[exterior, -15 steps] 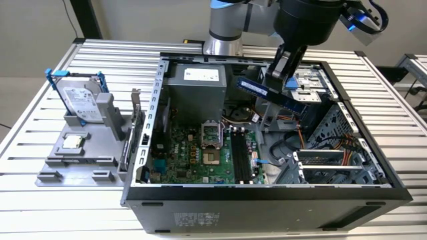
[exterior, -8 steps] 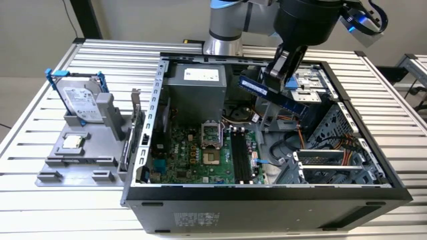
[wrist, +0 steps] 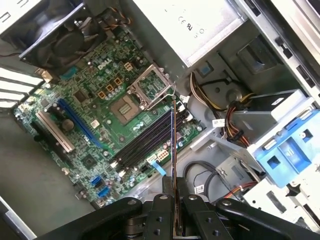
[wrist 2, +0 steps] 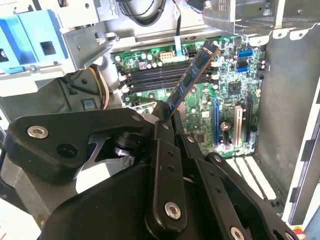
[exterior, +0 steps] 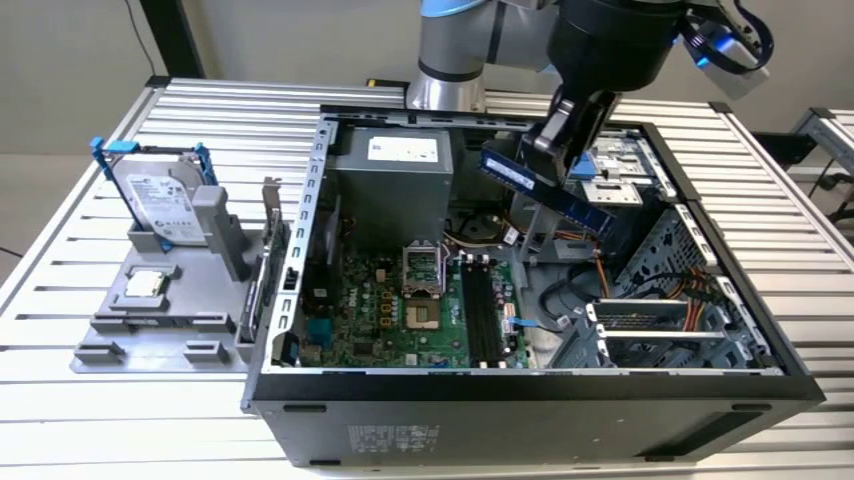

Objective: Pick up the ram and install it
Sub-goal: 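Insert the ram into the slot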

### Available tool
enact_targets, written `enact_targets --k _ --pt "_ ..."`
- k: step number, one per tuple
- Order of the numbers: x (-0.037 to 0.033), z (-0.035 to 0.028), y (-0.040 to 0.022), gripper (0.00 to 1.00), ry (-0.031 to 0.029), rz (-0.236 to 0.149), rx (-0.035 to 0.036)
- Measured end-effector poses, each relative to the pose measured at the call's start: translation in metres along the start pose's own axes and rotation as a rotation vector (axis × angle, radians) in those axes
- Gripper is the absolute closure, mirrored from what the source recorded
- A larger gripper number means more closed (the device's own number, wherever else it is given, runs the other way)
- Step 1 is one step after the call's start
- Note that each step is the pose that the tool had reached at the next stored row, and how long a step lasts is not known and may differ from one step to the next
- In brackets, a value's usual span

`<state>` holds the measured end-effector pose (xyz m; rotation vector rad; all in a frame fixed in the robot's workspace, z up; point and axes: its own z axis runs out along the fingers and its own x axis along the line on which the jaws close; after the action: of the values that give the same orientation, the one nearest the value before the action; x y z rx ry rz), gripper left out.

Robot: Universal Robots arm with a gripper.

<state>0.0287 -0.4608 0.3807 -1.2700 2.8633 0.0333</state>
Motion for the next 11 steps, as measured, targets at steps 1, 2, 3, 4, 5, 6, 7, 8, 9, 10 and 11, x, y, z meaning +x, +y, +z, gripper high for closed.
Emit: enact_targets --k 1,2,3,4,5,6,7,8,9,10,11 --pt "0.0000 0.0000 0.0000 1.00 0.0000 0.008 0.0000" --pt "0.0000 0.0000 0.0000 1.00 0.0000 0.016 0.0000" --pt "0.0000 0.0000 0.0000 1.00 0.0000 0.024 0.0000" --pt "0.0000 0.0000 0.0000 1.00 0.0001 0.031 0.0000" --pt "0.0000 0.0000 0.0000 1.00 0.0001 0.039 0.0000" --pt "0.0000 0.0001 0.0000 1.00 0.0000 0.047 0.0000" --pt "0.0000 0.0001 0.0000 1.00 0.0000 0.055 0.0001" --pt "0.0000 0.0000 0.0000 1.00 0.0000 0.063 0.0001" --pt "0.0000 0.0001 0.0000 1.00 0.0000 0.070 0.0002" --pt "0.0000 0.0001 0.0000 1.00 -0.0001 0.078 0.0003" --pt "0.0000 0.0001 0.0000 1.00 0.0000 0.083 0.0005"
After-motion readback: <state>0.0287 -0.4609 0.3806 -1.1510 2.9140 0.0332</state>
